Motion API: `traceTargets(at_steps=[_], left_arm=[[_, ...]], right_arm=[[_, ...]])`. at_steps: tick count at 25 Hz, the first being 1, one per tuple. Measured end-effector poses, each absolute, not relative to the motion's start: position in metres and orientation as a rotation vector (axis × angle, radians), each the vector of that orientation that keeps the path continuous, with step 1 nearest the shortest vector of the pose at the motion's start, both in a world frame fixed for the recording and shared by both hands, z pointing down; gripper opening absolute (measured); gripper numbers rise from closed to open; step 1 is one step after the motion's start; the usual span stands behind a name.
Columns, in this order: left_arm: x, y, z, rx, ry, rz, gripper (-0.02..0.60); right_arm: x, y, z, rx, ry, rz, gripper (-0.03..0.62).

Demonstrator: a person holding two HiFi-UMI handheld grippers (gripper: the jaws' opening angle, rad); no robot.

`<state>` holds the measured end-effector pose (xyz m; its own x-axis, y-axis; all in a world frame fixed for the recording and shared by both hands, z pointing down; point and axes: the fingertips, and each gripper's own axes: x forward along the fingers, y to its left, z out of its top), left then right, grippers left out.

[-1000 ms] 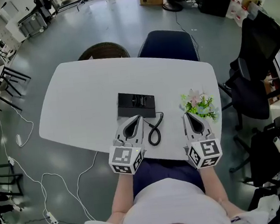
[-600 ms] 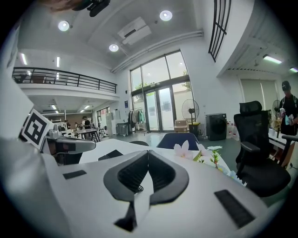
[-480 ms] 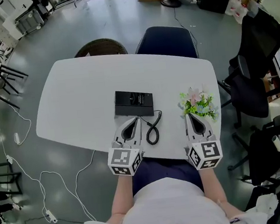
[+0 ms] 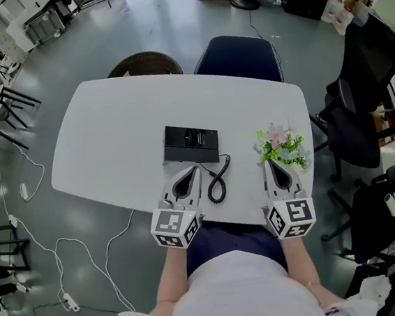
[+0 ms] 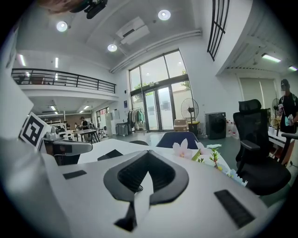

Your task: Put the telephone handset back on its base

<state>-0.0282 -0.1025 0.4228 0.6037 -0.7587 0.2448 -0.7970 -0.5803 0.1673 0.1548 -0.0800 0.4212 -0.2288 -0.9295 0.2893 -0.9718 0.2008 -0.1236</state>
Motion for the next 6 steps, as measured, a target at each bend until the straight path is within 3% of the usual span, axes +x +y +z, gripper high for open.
traceTargets(at_steps=[6], left_arm=[[-0.0267,-0.0984,0.4298,2.557,-1.271,0.243,0.015]], right_arm=[[0.1537,-0.0775,0.4254,1.848,-2.297,0.434,0.032]])
